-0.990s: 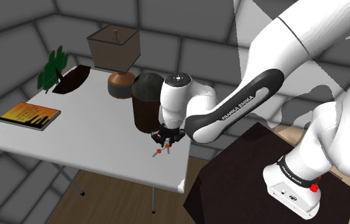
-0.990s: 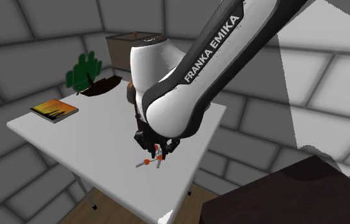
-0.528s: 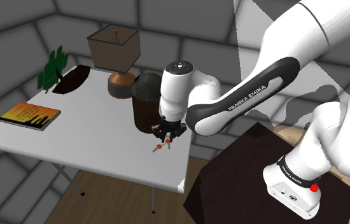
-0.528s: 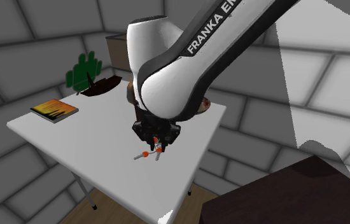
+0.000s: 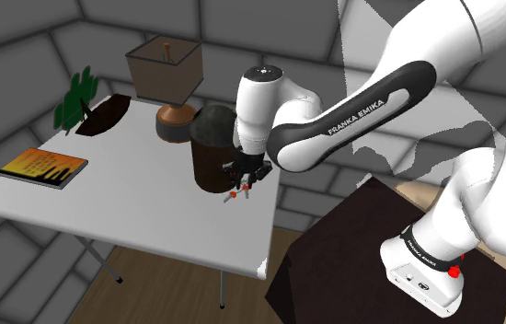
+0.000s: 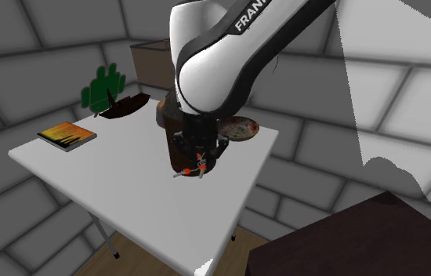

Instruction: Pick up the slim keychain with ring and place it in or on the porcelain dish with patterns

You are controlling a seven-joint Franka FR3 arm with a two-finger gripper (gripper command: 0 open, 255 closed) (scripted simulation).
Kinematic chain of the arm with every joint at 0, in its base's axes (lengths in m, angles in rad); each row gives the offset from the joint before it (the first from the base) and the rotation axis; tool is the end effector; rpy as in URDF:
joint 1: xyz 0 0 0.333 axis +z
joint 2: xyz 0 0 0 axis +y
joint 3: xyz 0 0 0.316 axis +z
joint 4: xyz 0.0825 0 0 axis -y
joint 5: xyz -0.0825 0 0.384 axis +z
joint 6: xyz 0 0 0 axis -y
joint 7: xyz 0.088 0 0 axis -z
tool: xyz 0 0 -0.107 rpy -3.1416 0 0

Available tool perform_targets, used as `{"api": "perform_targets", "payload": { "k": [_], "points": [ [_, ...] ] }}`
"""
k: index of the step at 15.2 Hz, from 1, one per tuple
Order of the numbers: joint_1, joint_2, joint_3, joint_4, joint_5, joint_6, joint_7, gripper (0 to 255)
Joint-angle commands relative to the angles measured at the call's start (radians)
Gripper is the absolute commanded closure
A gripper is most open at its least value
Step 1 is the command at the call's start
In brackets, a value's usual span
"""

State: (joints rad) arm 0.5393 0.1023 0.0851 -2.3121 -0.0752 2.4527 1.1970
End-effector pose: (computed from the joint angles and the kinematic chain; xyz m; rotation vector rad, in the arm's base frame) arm 0.4245 0.3059 0.3035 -3.0306 0.7998 -0.0872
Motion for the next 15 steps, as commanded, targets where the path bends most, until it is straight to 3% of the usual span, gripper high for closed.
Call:
{"api": "perform_targets", "payload": {
  "k": [1, 15],
  "points": [
    [-0.027, 0.012, -0.021, 0.015, 0.005, -0.001, -0.053, 255],
    [-0.224, 0.175, -0.133, 0.261, 0.061, -0.073, -0.404, 255]
  ]
}}
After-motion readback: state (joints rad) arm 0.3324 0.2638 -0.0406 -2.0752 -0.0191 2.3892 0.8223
